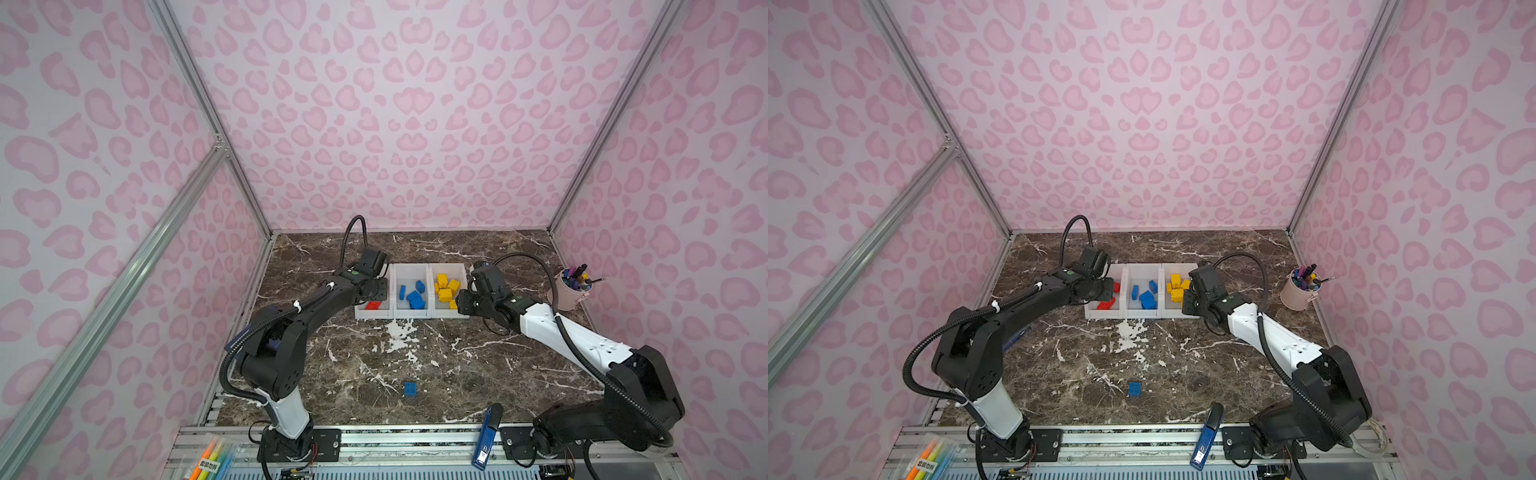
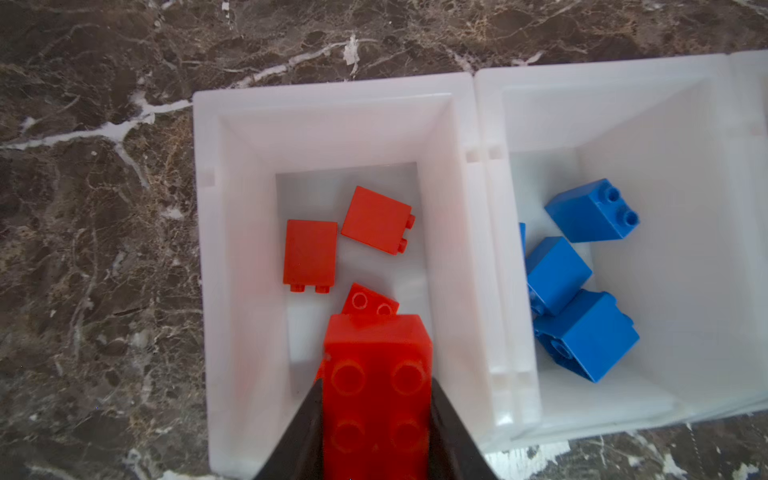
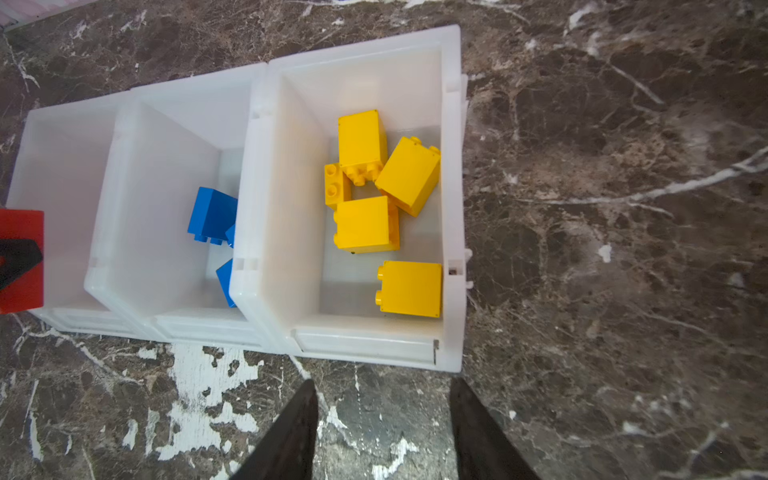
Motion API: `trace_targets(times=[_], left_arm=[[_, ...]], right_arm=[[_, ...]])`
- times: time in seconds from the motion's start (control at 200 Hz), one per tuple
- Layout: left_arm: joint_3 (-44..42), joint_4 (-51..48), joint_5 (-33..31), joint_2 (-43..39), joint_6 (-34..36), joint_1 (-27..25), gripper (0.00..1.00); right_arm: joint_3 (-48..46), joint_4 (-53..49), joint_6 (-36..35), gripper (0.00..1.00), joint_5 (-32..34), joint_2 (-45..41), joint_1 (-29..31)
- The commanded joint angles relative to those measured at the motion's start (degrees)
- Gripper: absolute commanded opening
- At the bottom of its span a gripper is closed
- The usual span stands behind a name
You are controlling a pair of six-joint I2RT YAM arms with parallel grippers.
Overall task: Sort the legos into containers by color
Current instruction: 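Carry the red brick with the left gripper over the red compartment, then open the left gripper over the bin while the right gripper reaches the blue brick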
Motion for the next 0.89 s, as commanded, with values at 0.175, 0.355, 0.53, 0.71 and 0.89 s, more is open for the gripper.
trace_targets(times=[0.175,0.355,0.53,0.71,0.89], left_arm=[[2.88,1.82,5.98,4.87,1.4,0.21,0.38],[2.88,1.75,5.71,5.61,1.44,0.22,0.46],[2.37,2.09,5.24,4.0,1.26,0.21,0.54],[0.74,2.31,4.07,1.0,0.73,0.19,0.55],[-4.22,2.97,1.49,-5.17,-0.01,0.22,0.56]], right_arm=[[-0.34,-0.69,1.09,0.52,0.83,-0.02,0.33],[0.18,-1.31,1.02,0.53,1.11,-0.2,0.55],[0.71,-1.99,0.84,0.54,1.35,-0.28,0.66],[1.13,-3.17,0.87,0.54,2.2,-0.37,2.5],[0.01,-4.77,2.82,0.54,4.74,-0.9,9.11]])
